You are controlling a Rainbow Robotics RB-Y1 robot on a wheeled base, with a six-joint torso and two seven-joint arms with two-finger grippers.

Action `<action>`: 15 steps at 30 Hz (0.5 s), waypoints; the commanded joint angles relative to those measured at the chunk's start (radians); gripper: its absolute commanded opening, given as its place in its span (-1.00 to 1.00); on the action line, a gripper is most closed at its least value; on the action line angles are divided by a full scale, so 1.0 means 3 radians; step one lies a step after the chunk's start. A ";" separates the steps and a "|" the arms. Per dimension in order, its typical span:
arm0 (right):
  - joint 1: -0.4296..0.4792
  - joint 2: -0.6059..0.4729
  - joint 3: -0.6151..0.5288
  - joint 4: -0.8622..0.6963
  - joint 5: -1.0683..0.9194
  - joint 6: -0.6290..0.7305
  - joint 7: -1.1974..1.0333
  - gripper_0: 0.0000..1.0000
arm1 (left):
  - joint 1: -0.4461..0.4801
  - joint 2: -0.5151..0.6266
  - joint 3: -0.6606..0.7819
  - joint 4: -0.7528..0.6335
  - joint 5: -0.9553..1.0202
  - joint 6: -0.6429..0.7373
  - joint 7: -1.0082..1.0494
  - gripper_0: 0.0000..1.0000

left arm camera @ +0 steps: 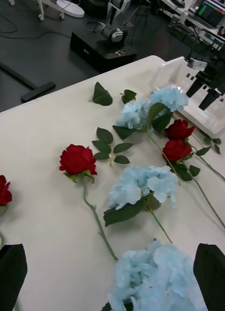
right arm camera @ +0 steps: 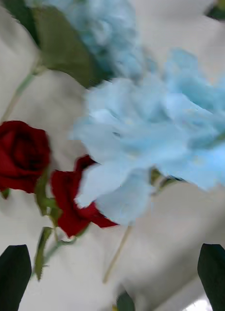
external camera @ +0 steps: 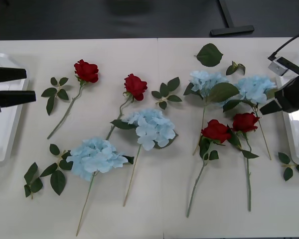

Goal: Place the red flowers into the right box and the blue flowers into the left box. If a person shows an open palm, hand one flower to the person first, then continue sorting.

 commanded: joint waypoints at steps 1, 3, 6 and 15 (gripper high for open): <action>-0.0141 -0.0001 -0.0007 0.0088 0.0484 0.0016 -0.0335 1.00 | -0.0723 0.0039 -0.0573 0.0476 -0.0043 -0.0018 0.0206 1.00; -0.0141 0.0040 -0.0007 0.0134 0.0642 0.0011 -0.0401 1.00 | -0.0958 0.0013 -0.0778 0.0681 -0.0073 -0.0043 0.0201 1.00; -0.0141 0.0102 -0.0012 0.0190 0.0857 0.0001 -0.0417 1.00 | -0.1337 -0.0074 -0.1100 0.1049 -0.0176 -0.0064 0.0196 1.00; -0.0141 0.0250 0.0218 0.0303 0.1292 -0.0183 -0.0447 1.00 | -0.2267 -0.0498 -0.1811 0.2143 -0.0661 -0.0135 0.0216 1.00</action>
